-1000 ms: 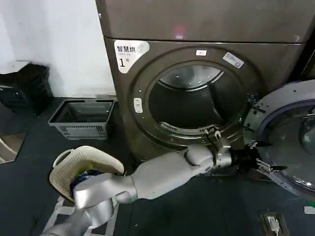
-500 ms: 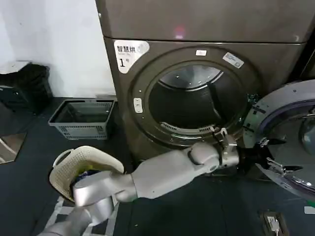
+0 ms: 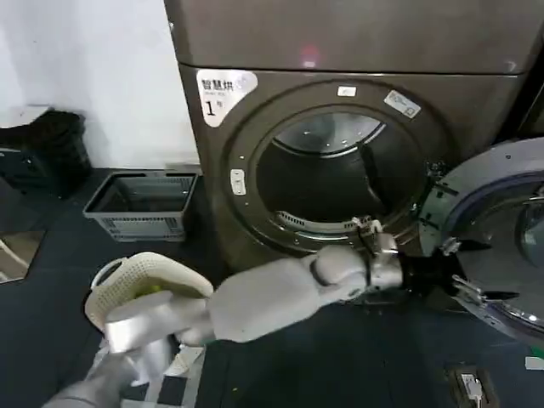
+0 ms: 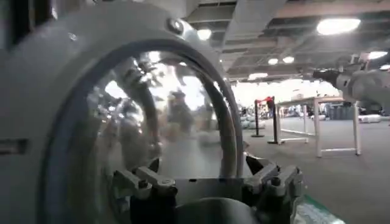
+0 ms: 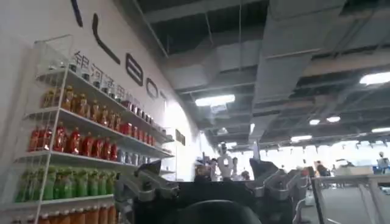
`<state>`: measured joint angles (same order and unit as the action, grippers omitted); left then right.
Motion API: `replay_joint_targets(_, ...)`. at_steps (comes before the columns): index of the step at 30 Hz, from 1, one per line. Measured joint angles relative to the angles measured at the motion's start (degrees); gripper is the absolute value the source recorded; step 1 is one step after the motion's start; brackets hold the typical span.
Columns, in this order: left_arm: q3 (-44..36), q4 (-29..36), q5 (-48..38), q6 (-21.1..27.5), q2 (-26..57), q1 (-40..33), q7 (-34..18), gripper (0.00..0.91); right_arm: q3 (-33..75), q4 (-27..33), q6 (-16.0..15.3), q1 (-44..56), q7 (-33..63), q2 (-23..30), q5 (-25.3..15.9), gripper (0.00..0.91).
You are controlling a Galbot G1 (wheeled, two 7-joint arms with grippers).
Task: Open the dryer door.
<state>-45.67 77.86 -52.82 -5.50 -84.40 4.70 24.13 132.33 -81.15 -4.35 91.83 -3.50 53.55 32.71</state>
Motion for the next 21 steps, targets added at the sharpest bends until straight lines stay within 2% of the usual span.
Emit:
replay_joint_targets(14, -1.2, 11.0, -0.7, -1.5, 11.8, -1.9, -0.4, 0.907, -0.5, -0.6, 0.0, -0.3, -0.1, 0.1, 0.0, 0.907)
replay_joint_targets(21, -0.5, 15.4, 3.6, -0.5, 18.6, -2.9, -0.1, 0.907, -0.8, -1.0, 0.0, -0.9, -0.1, 0.0, -0.1, 0.907)
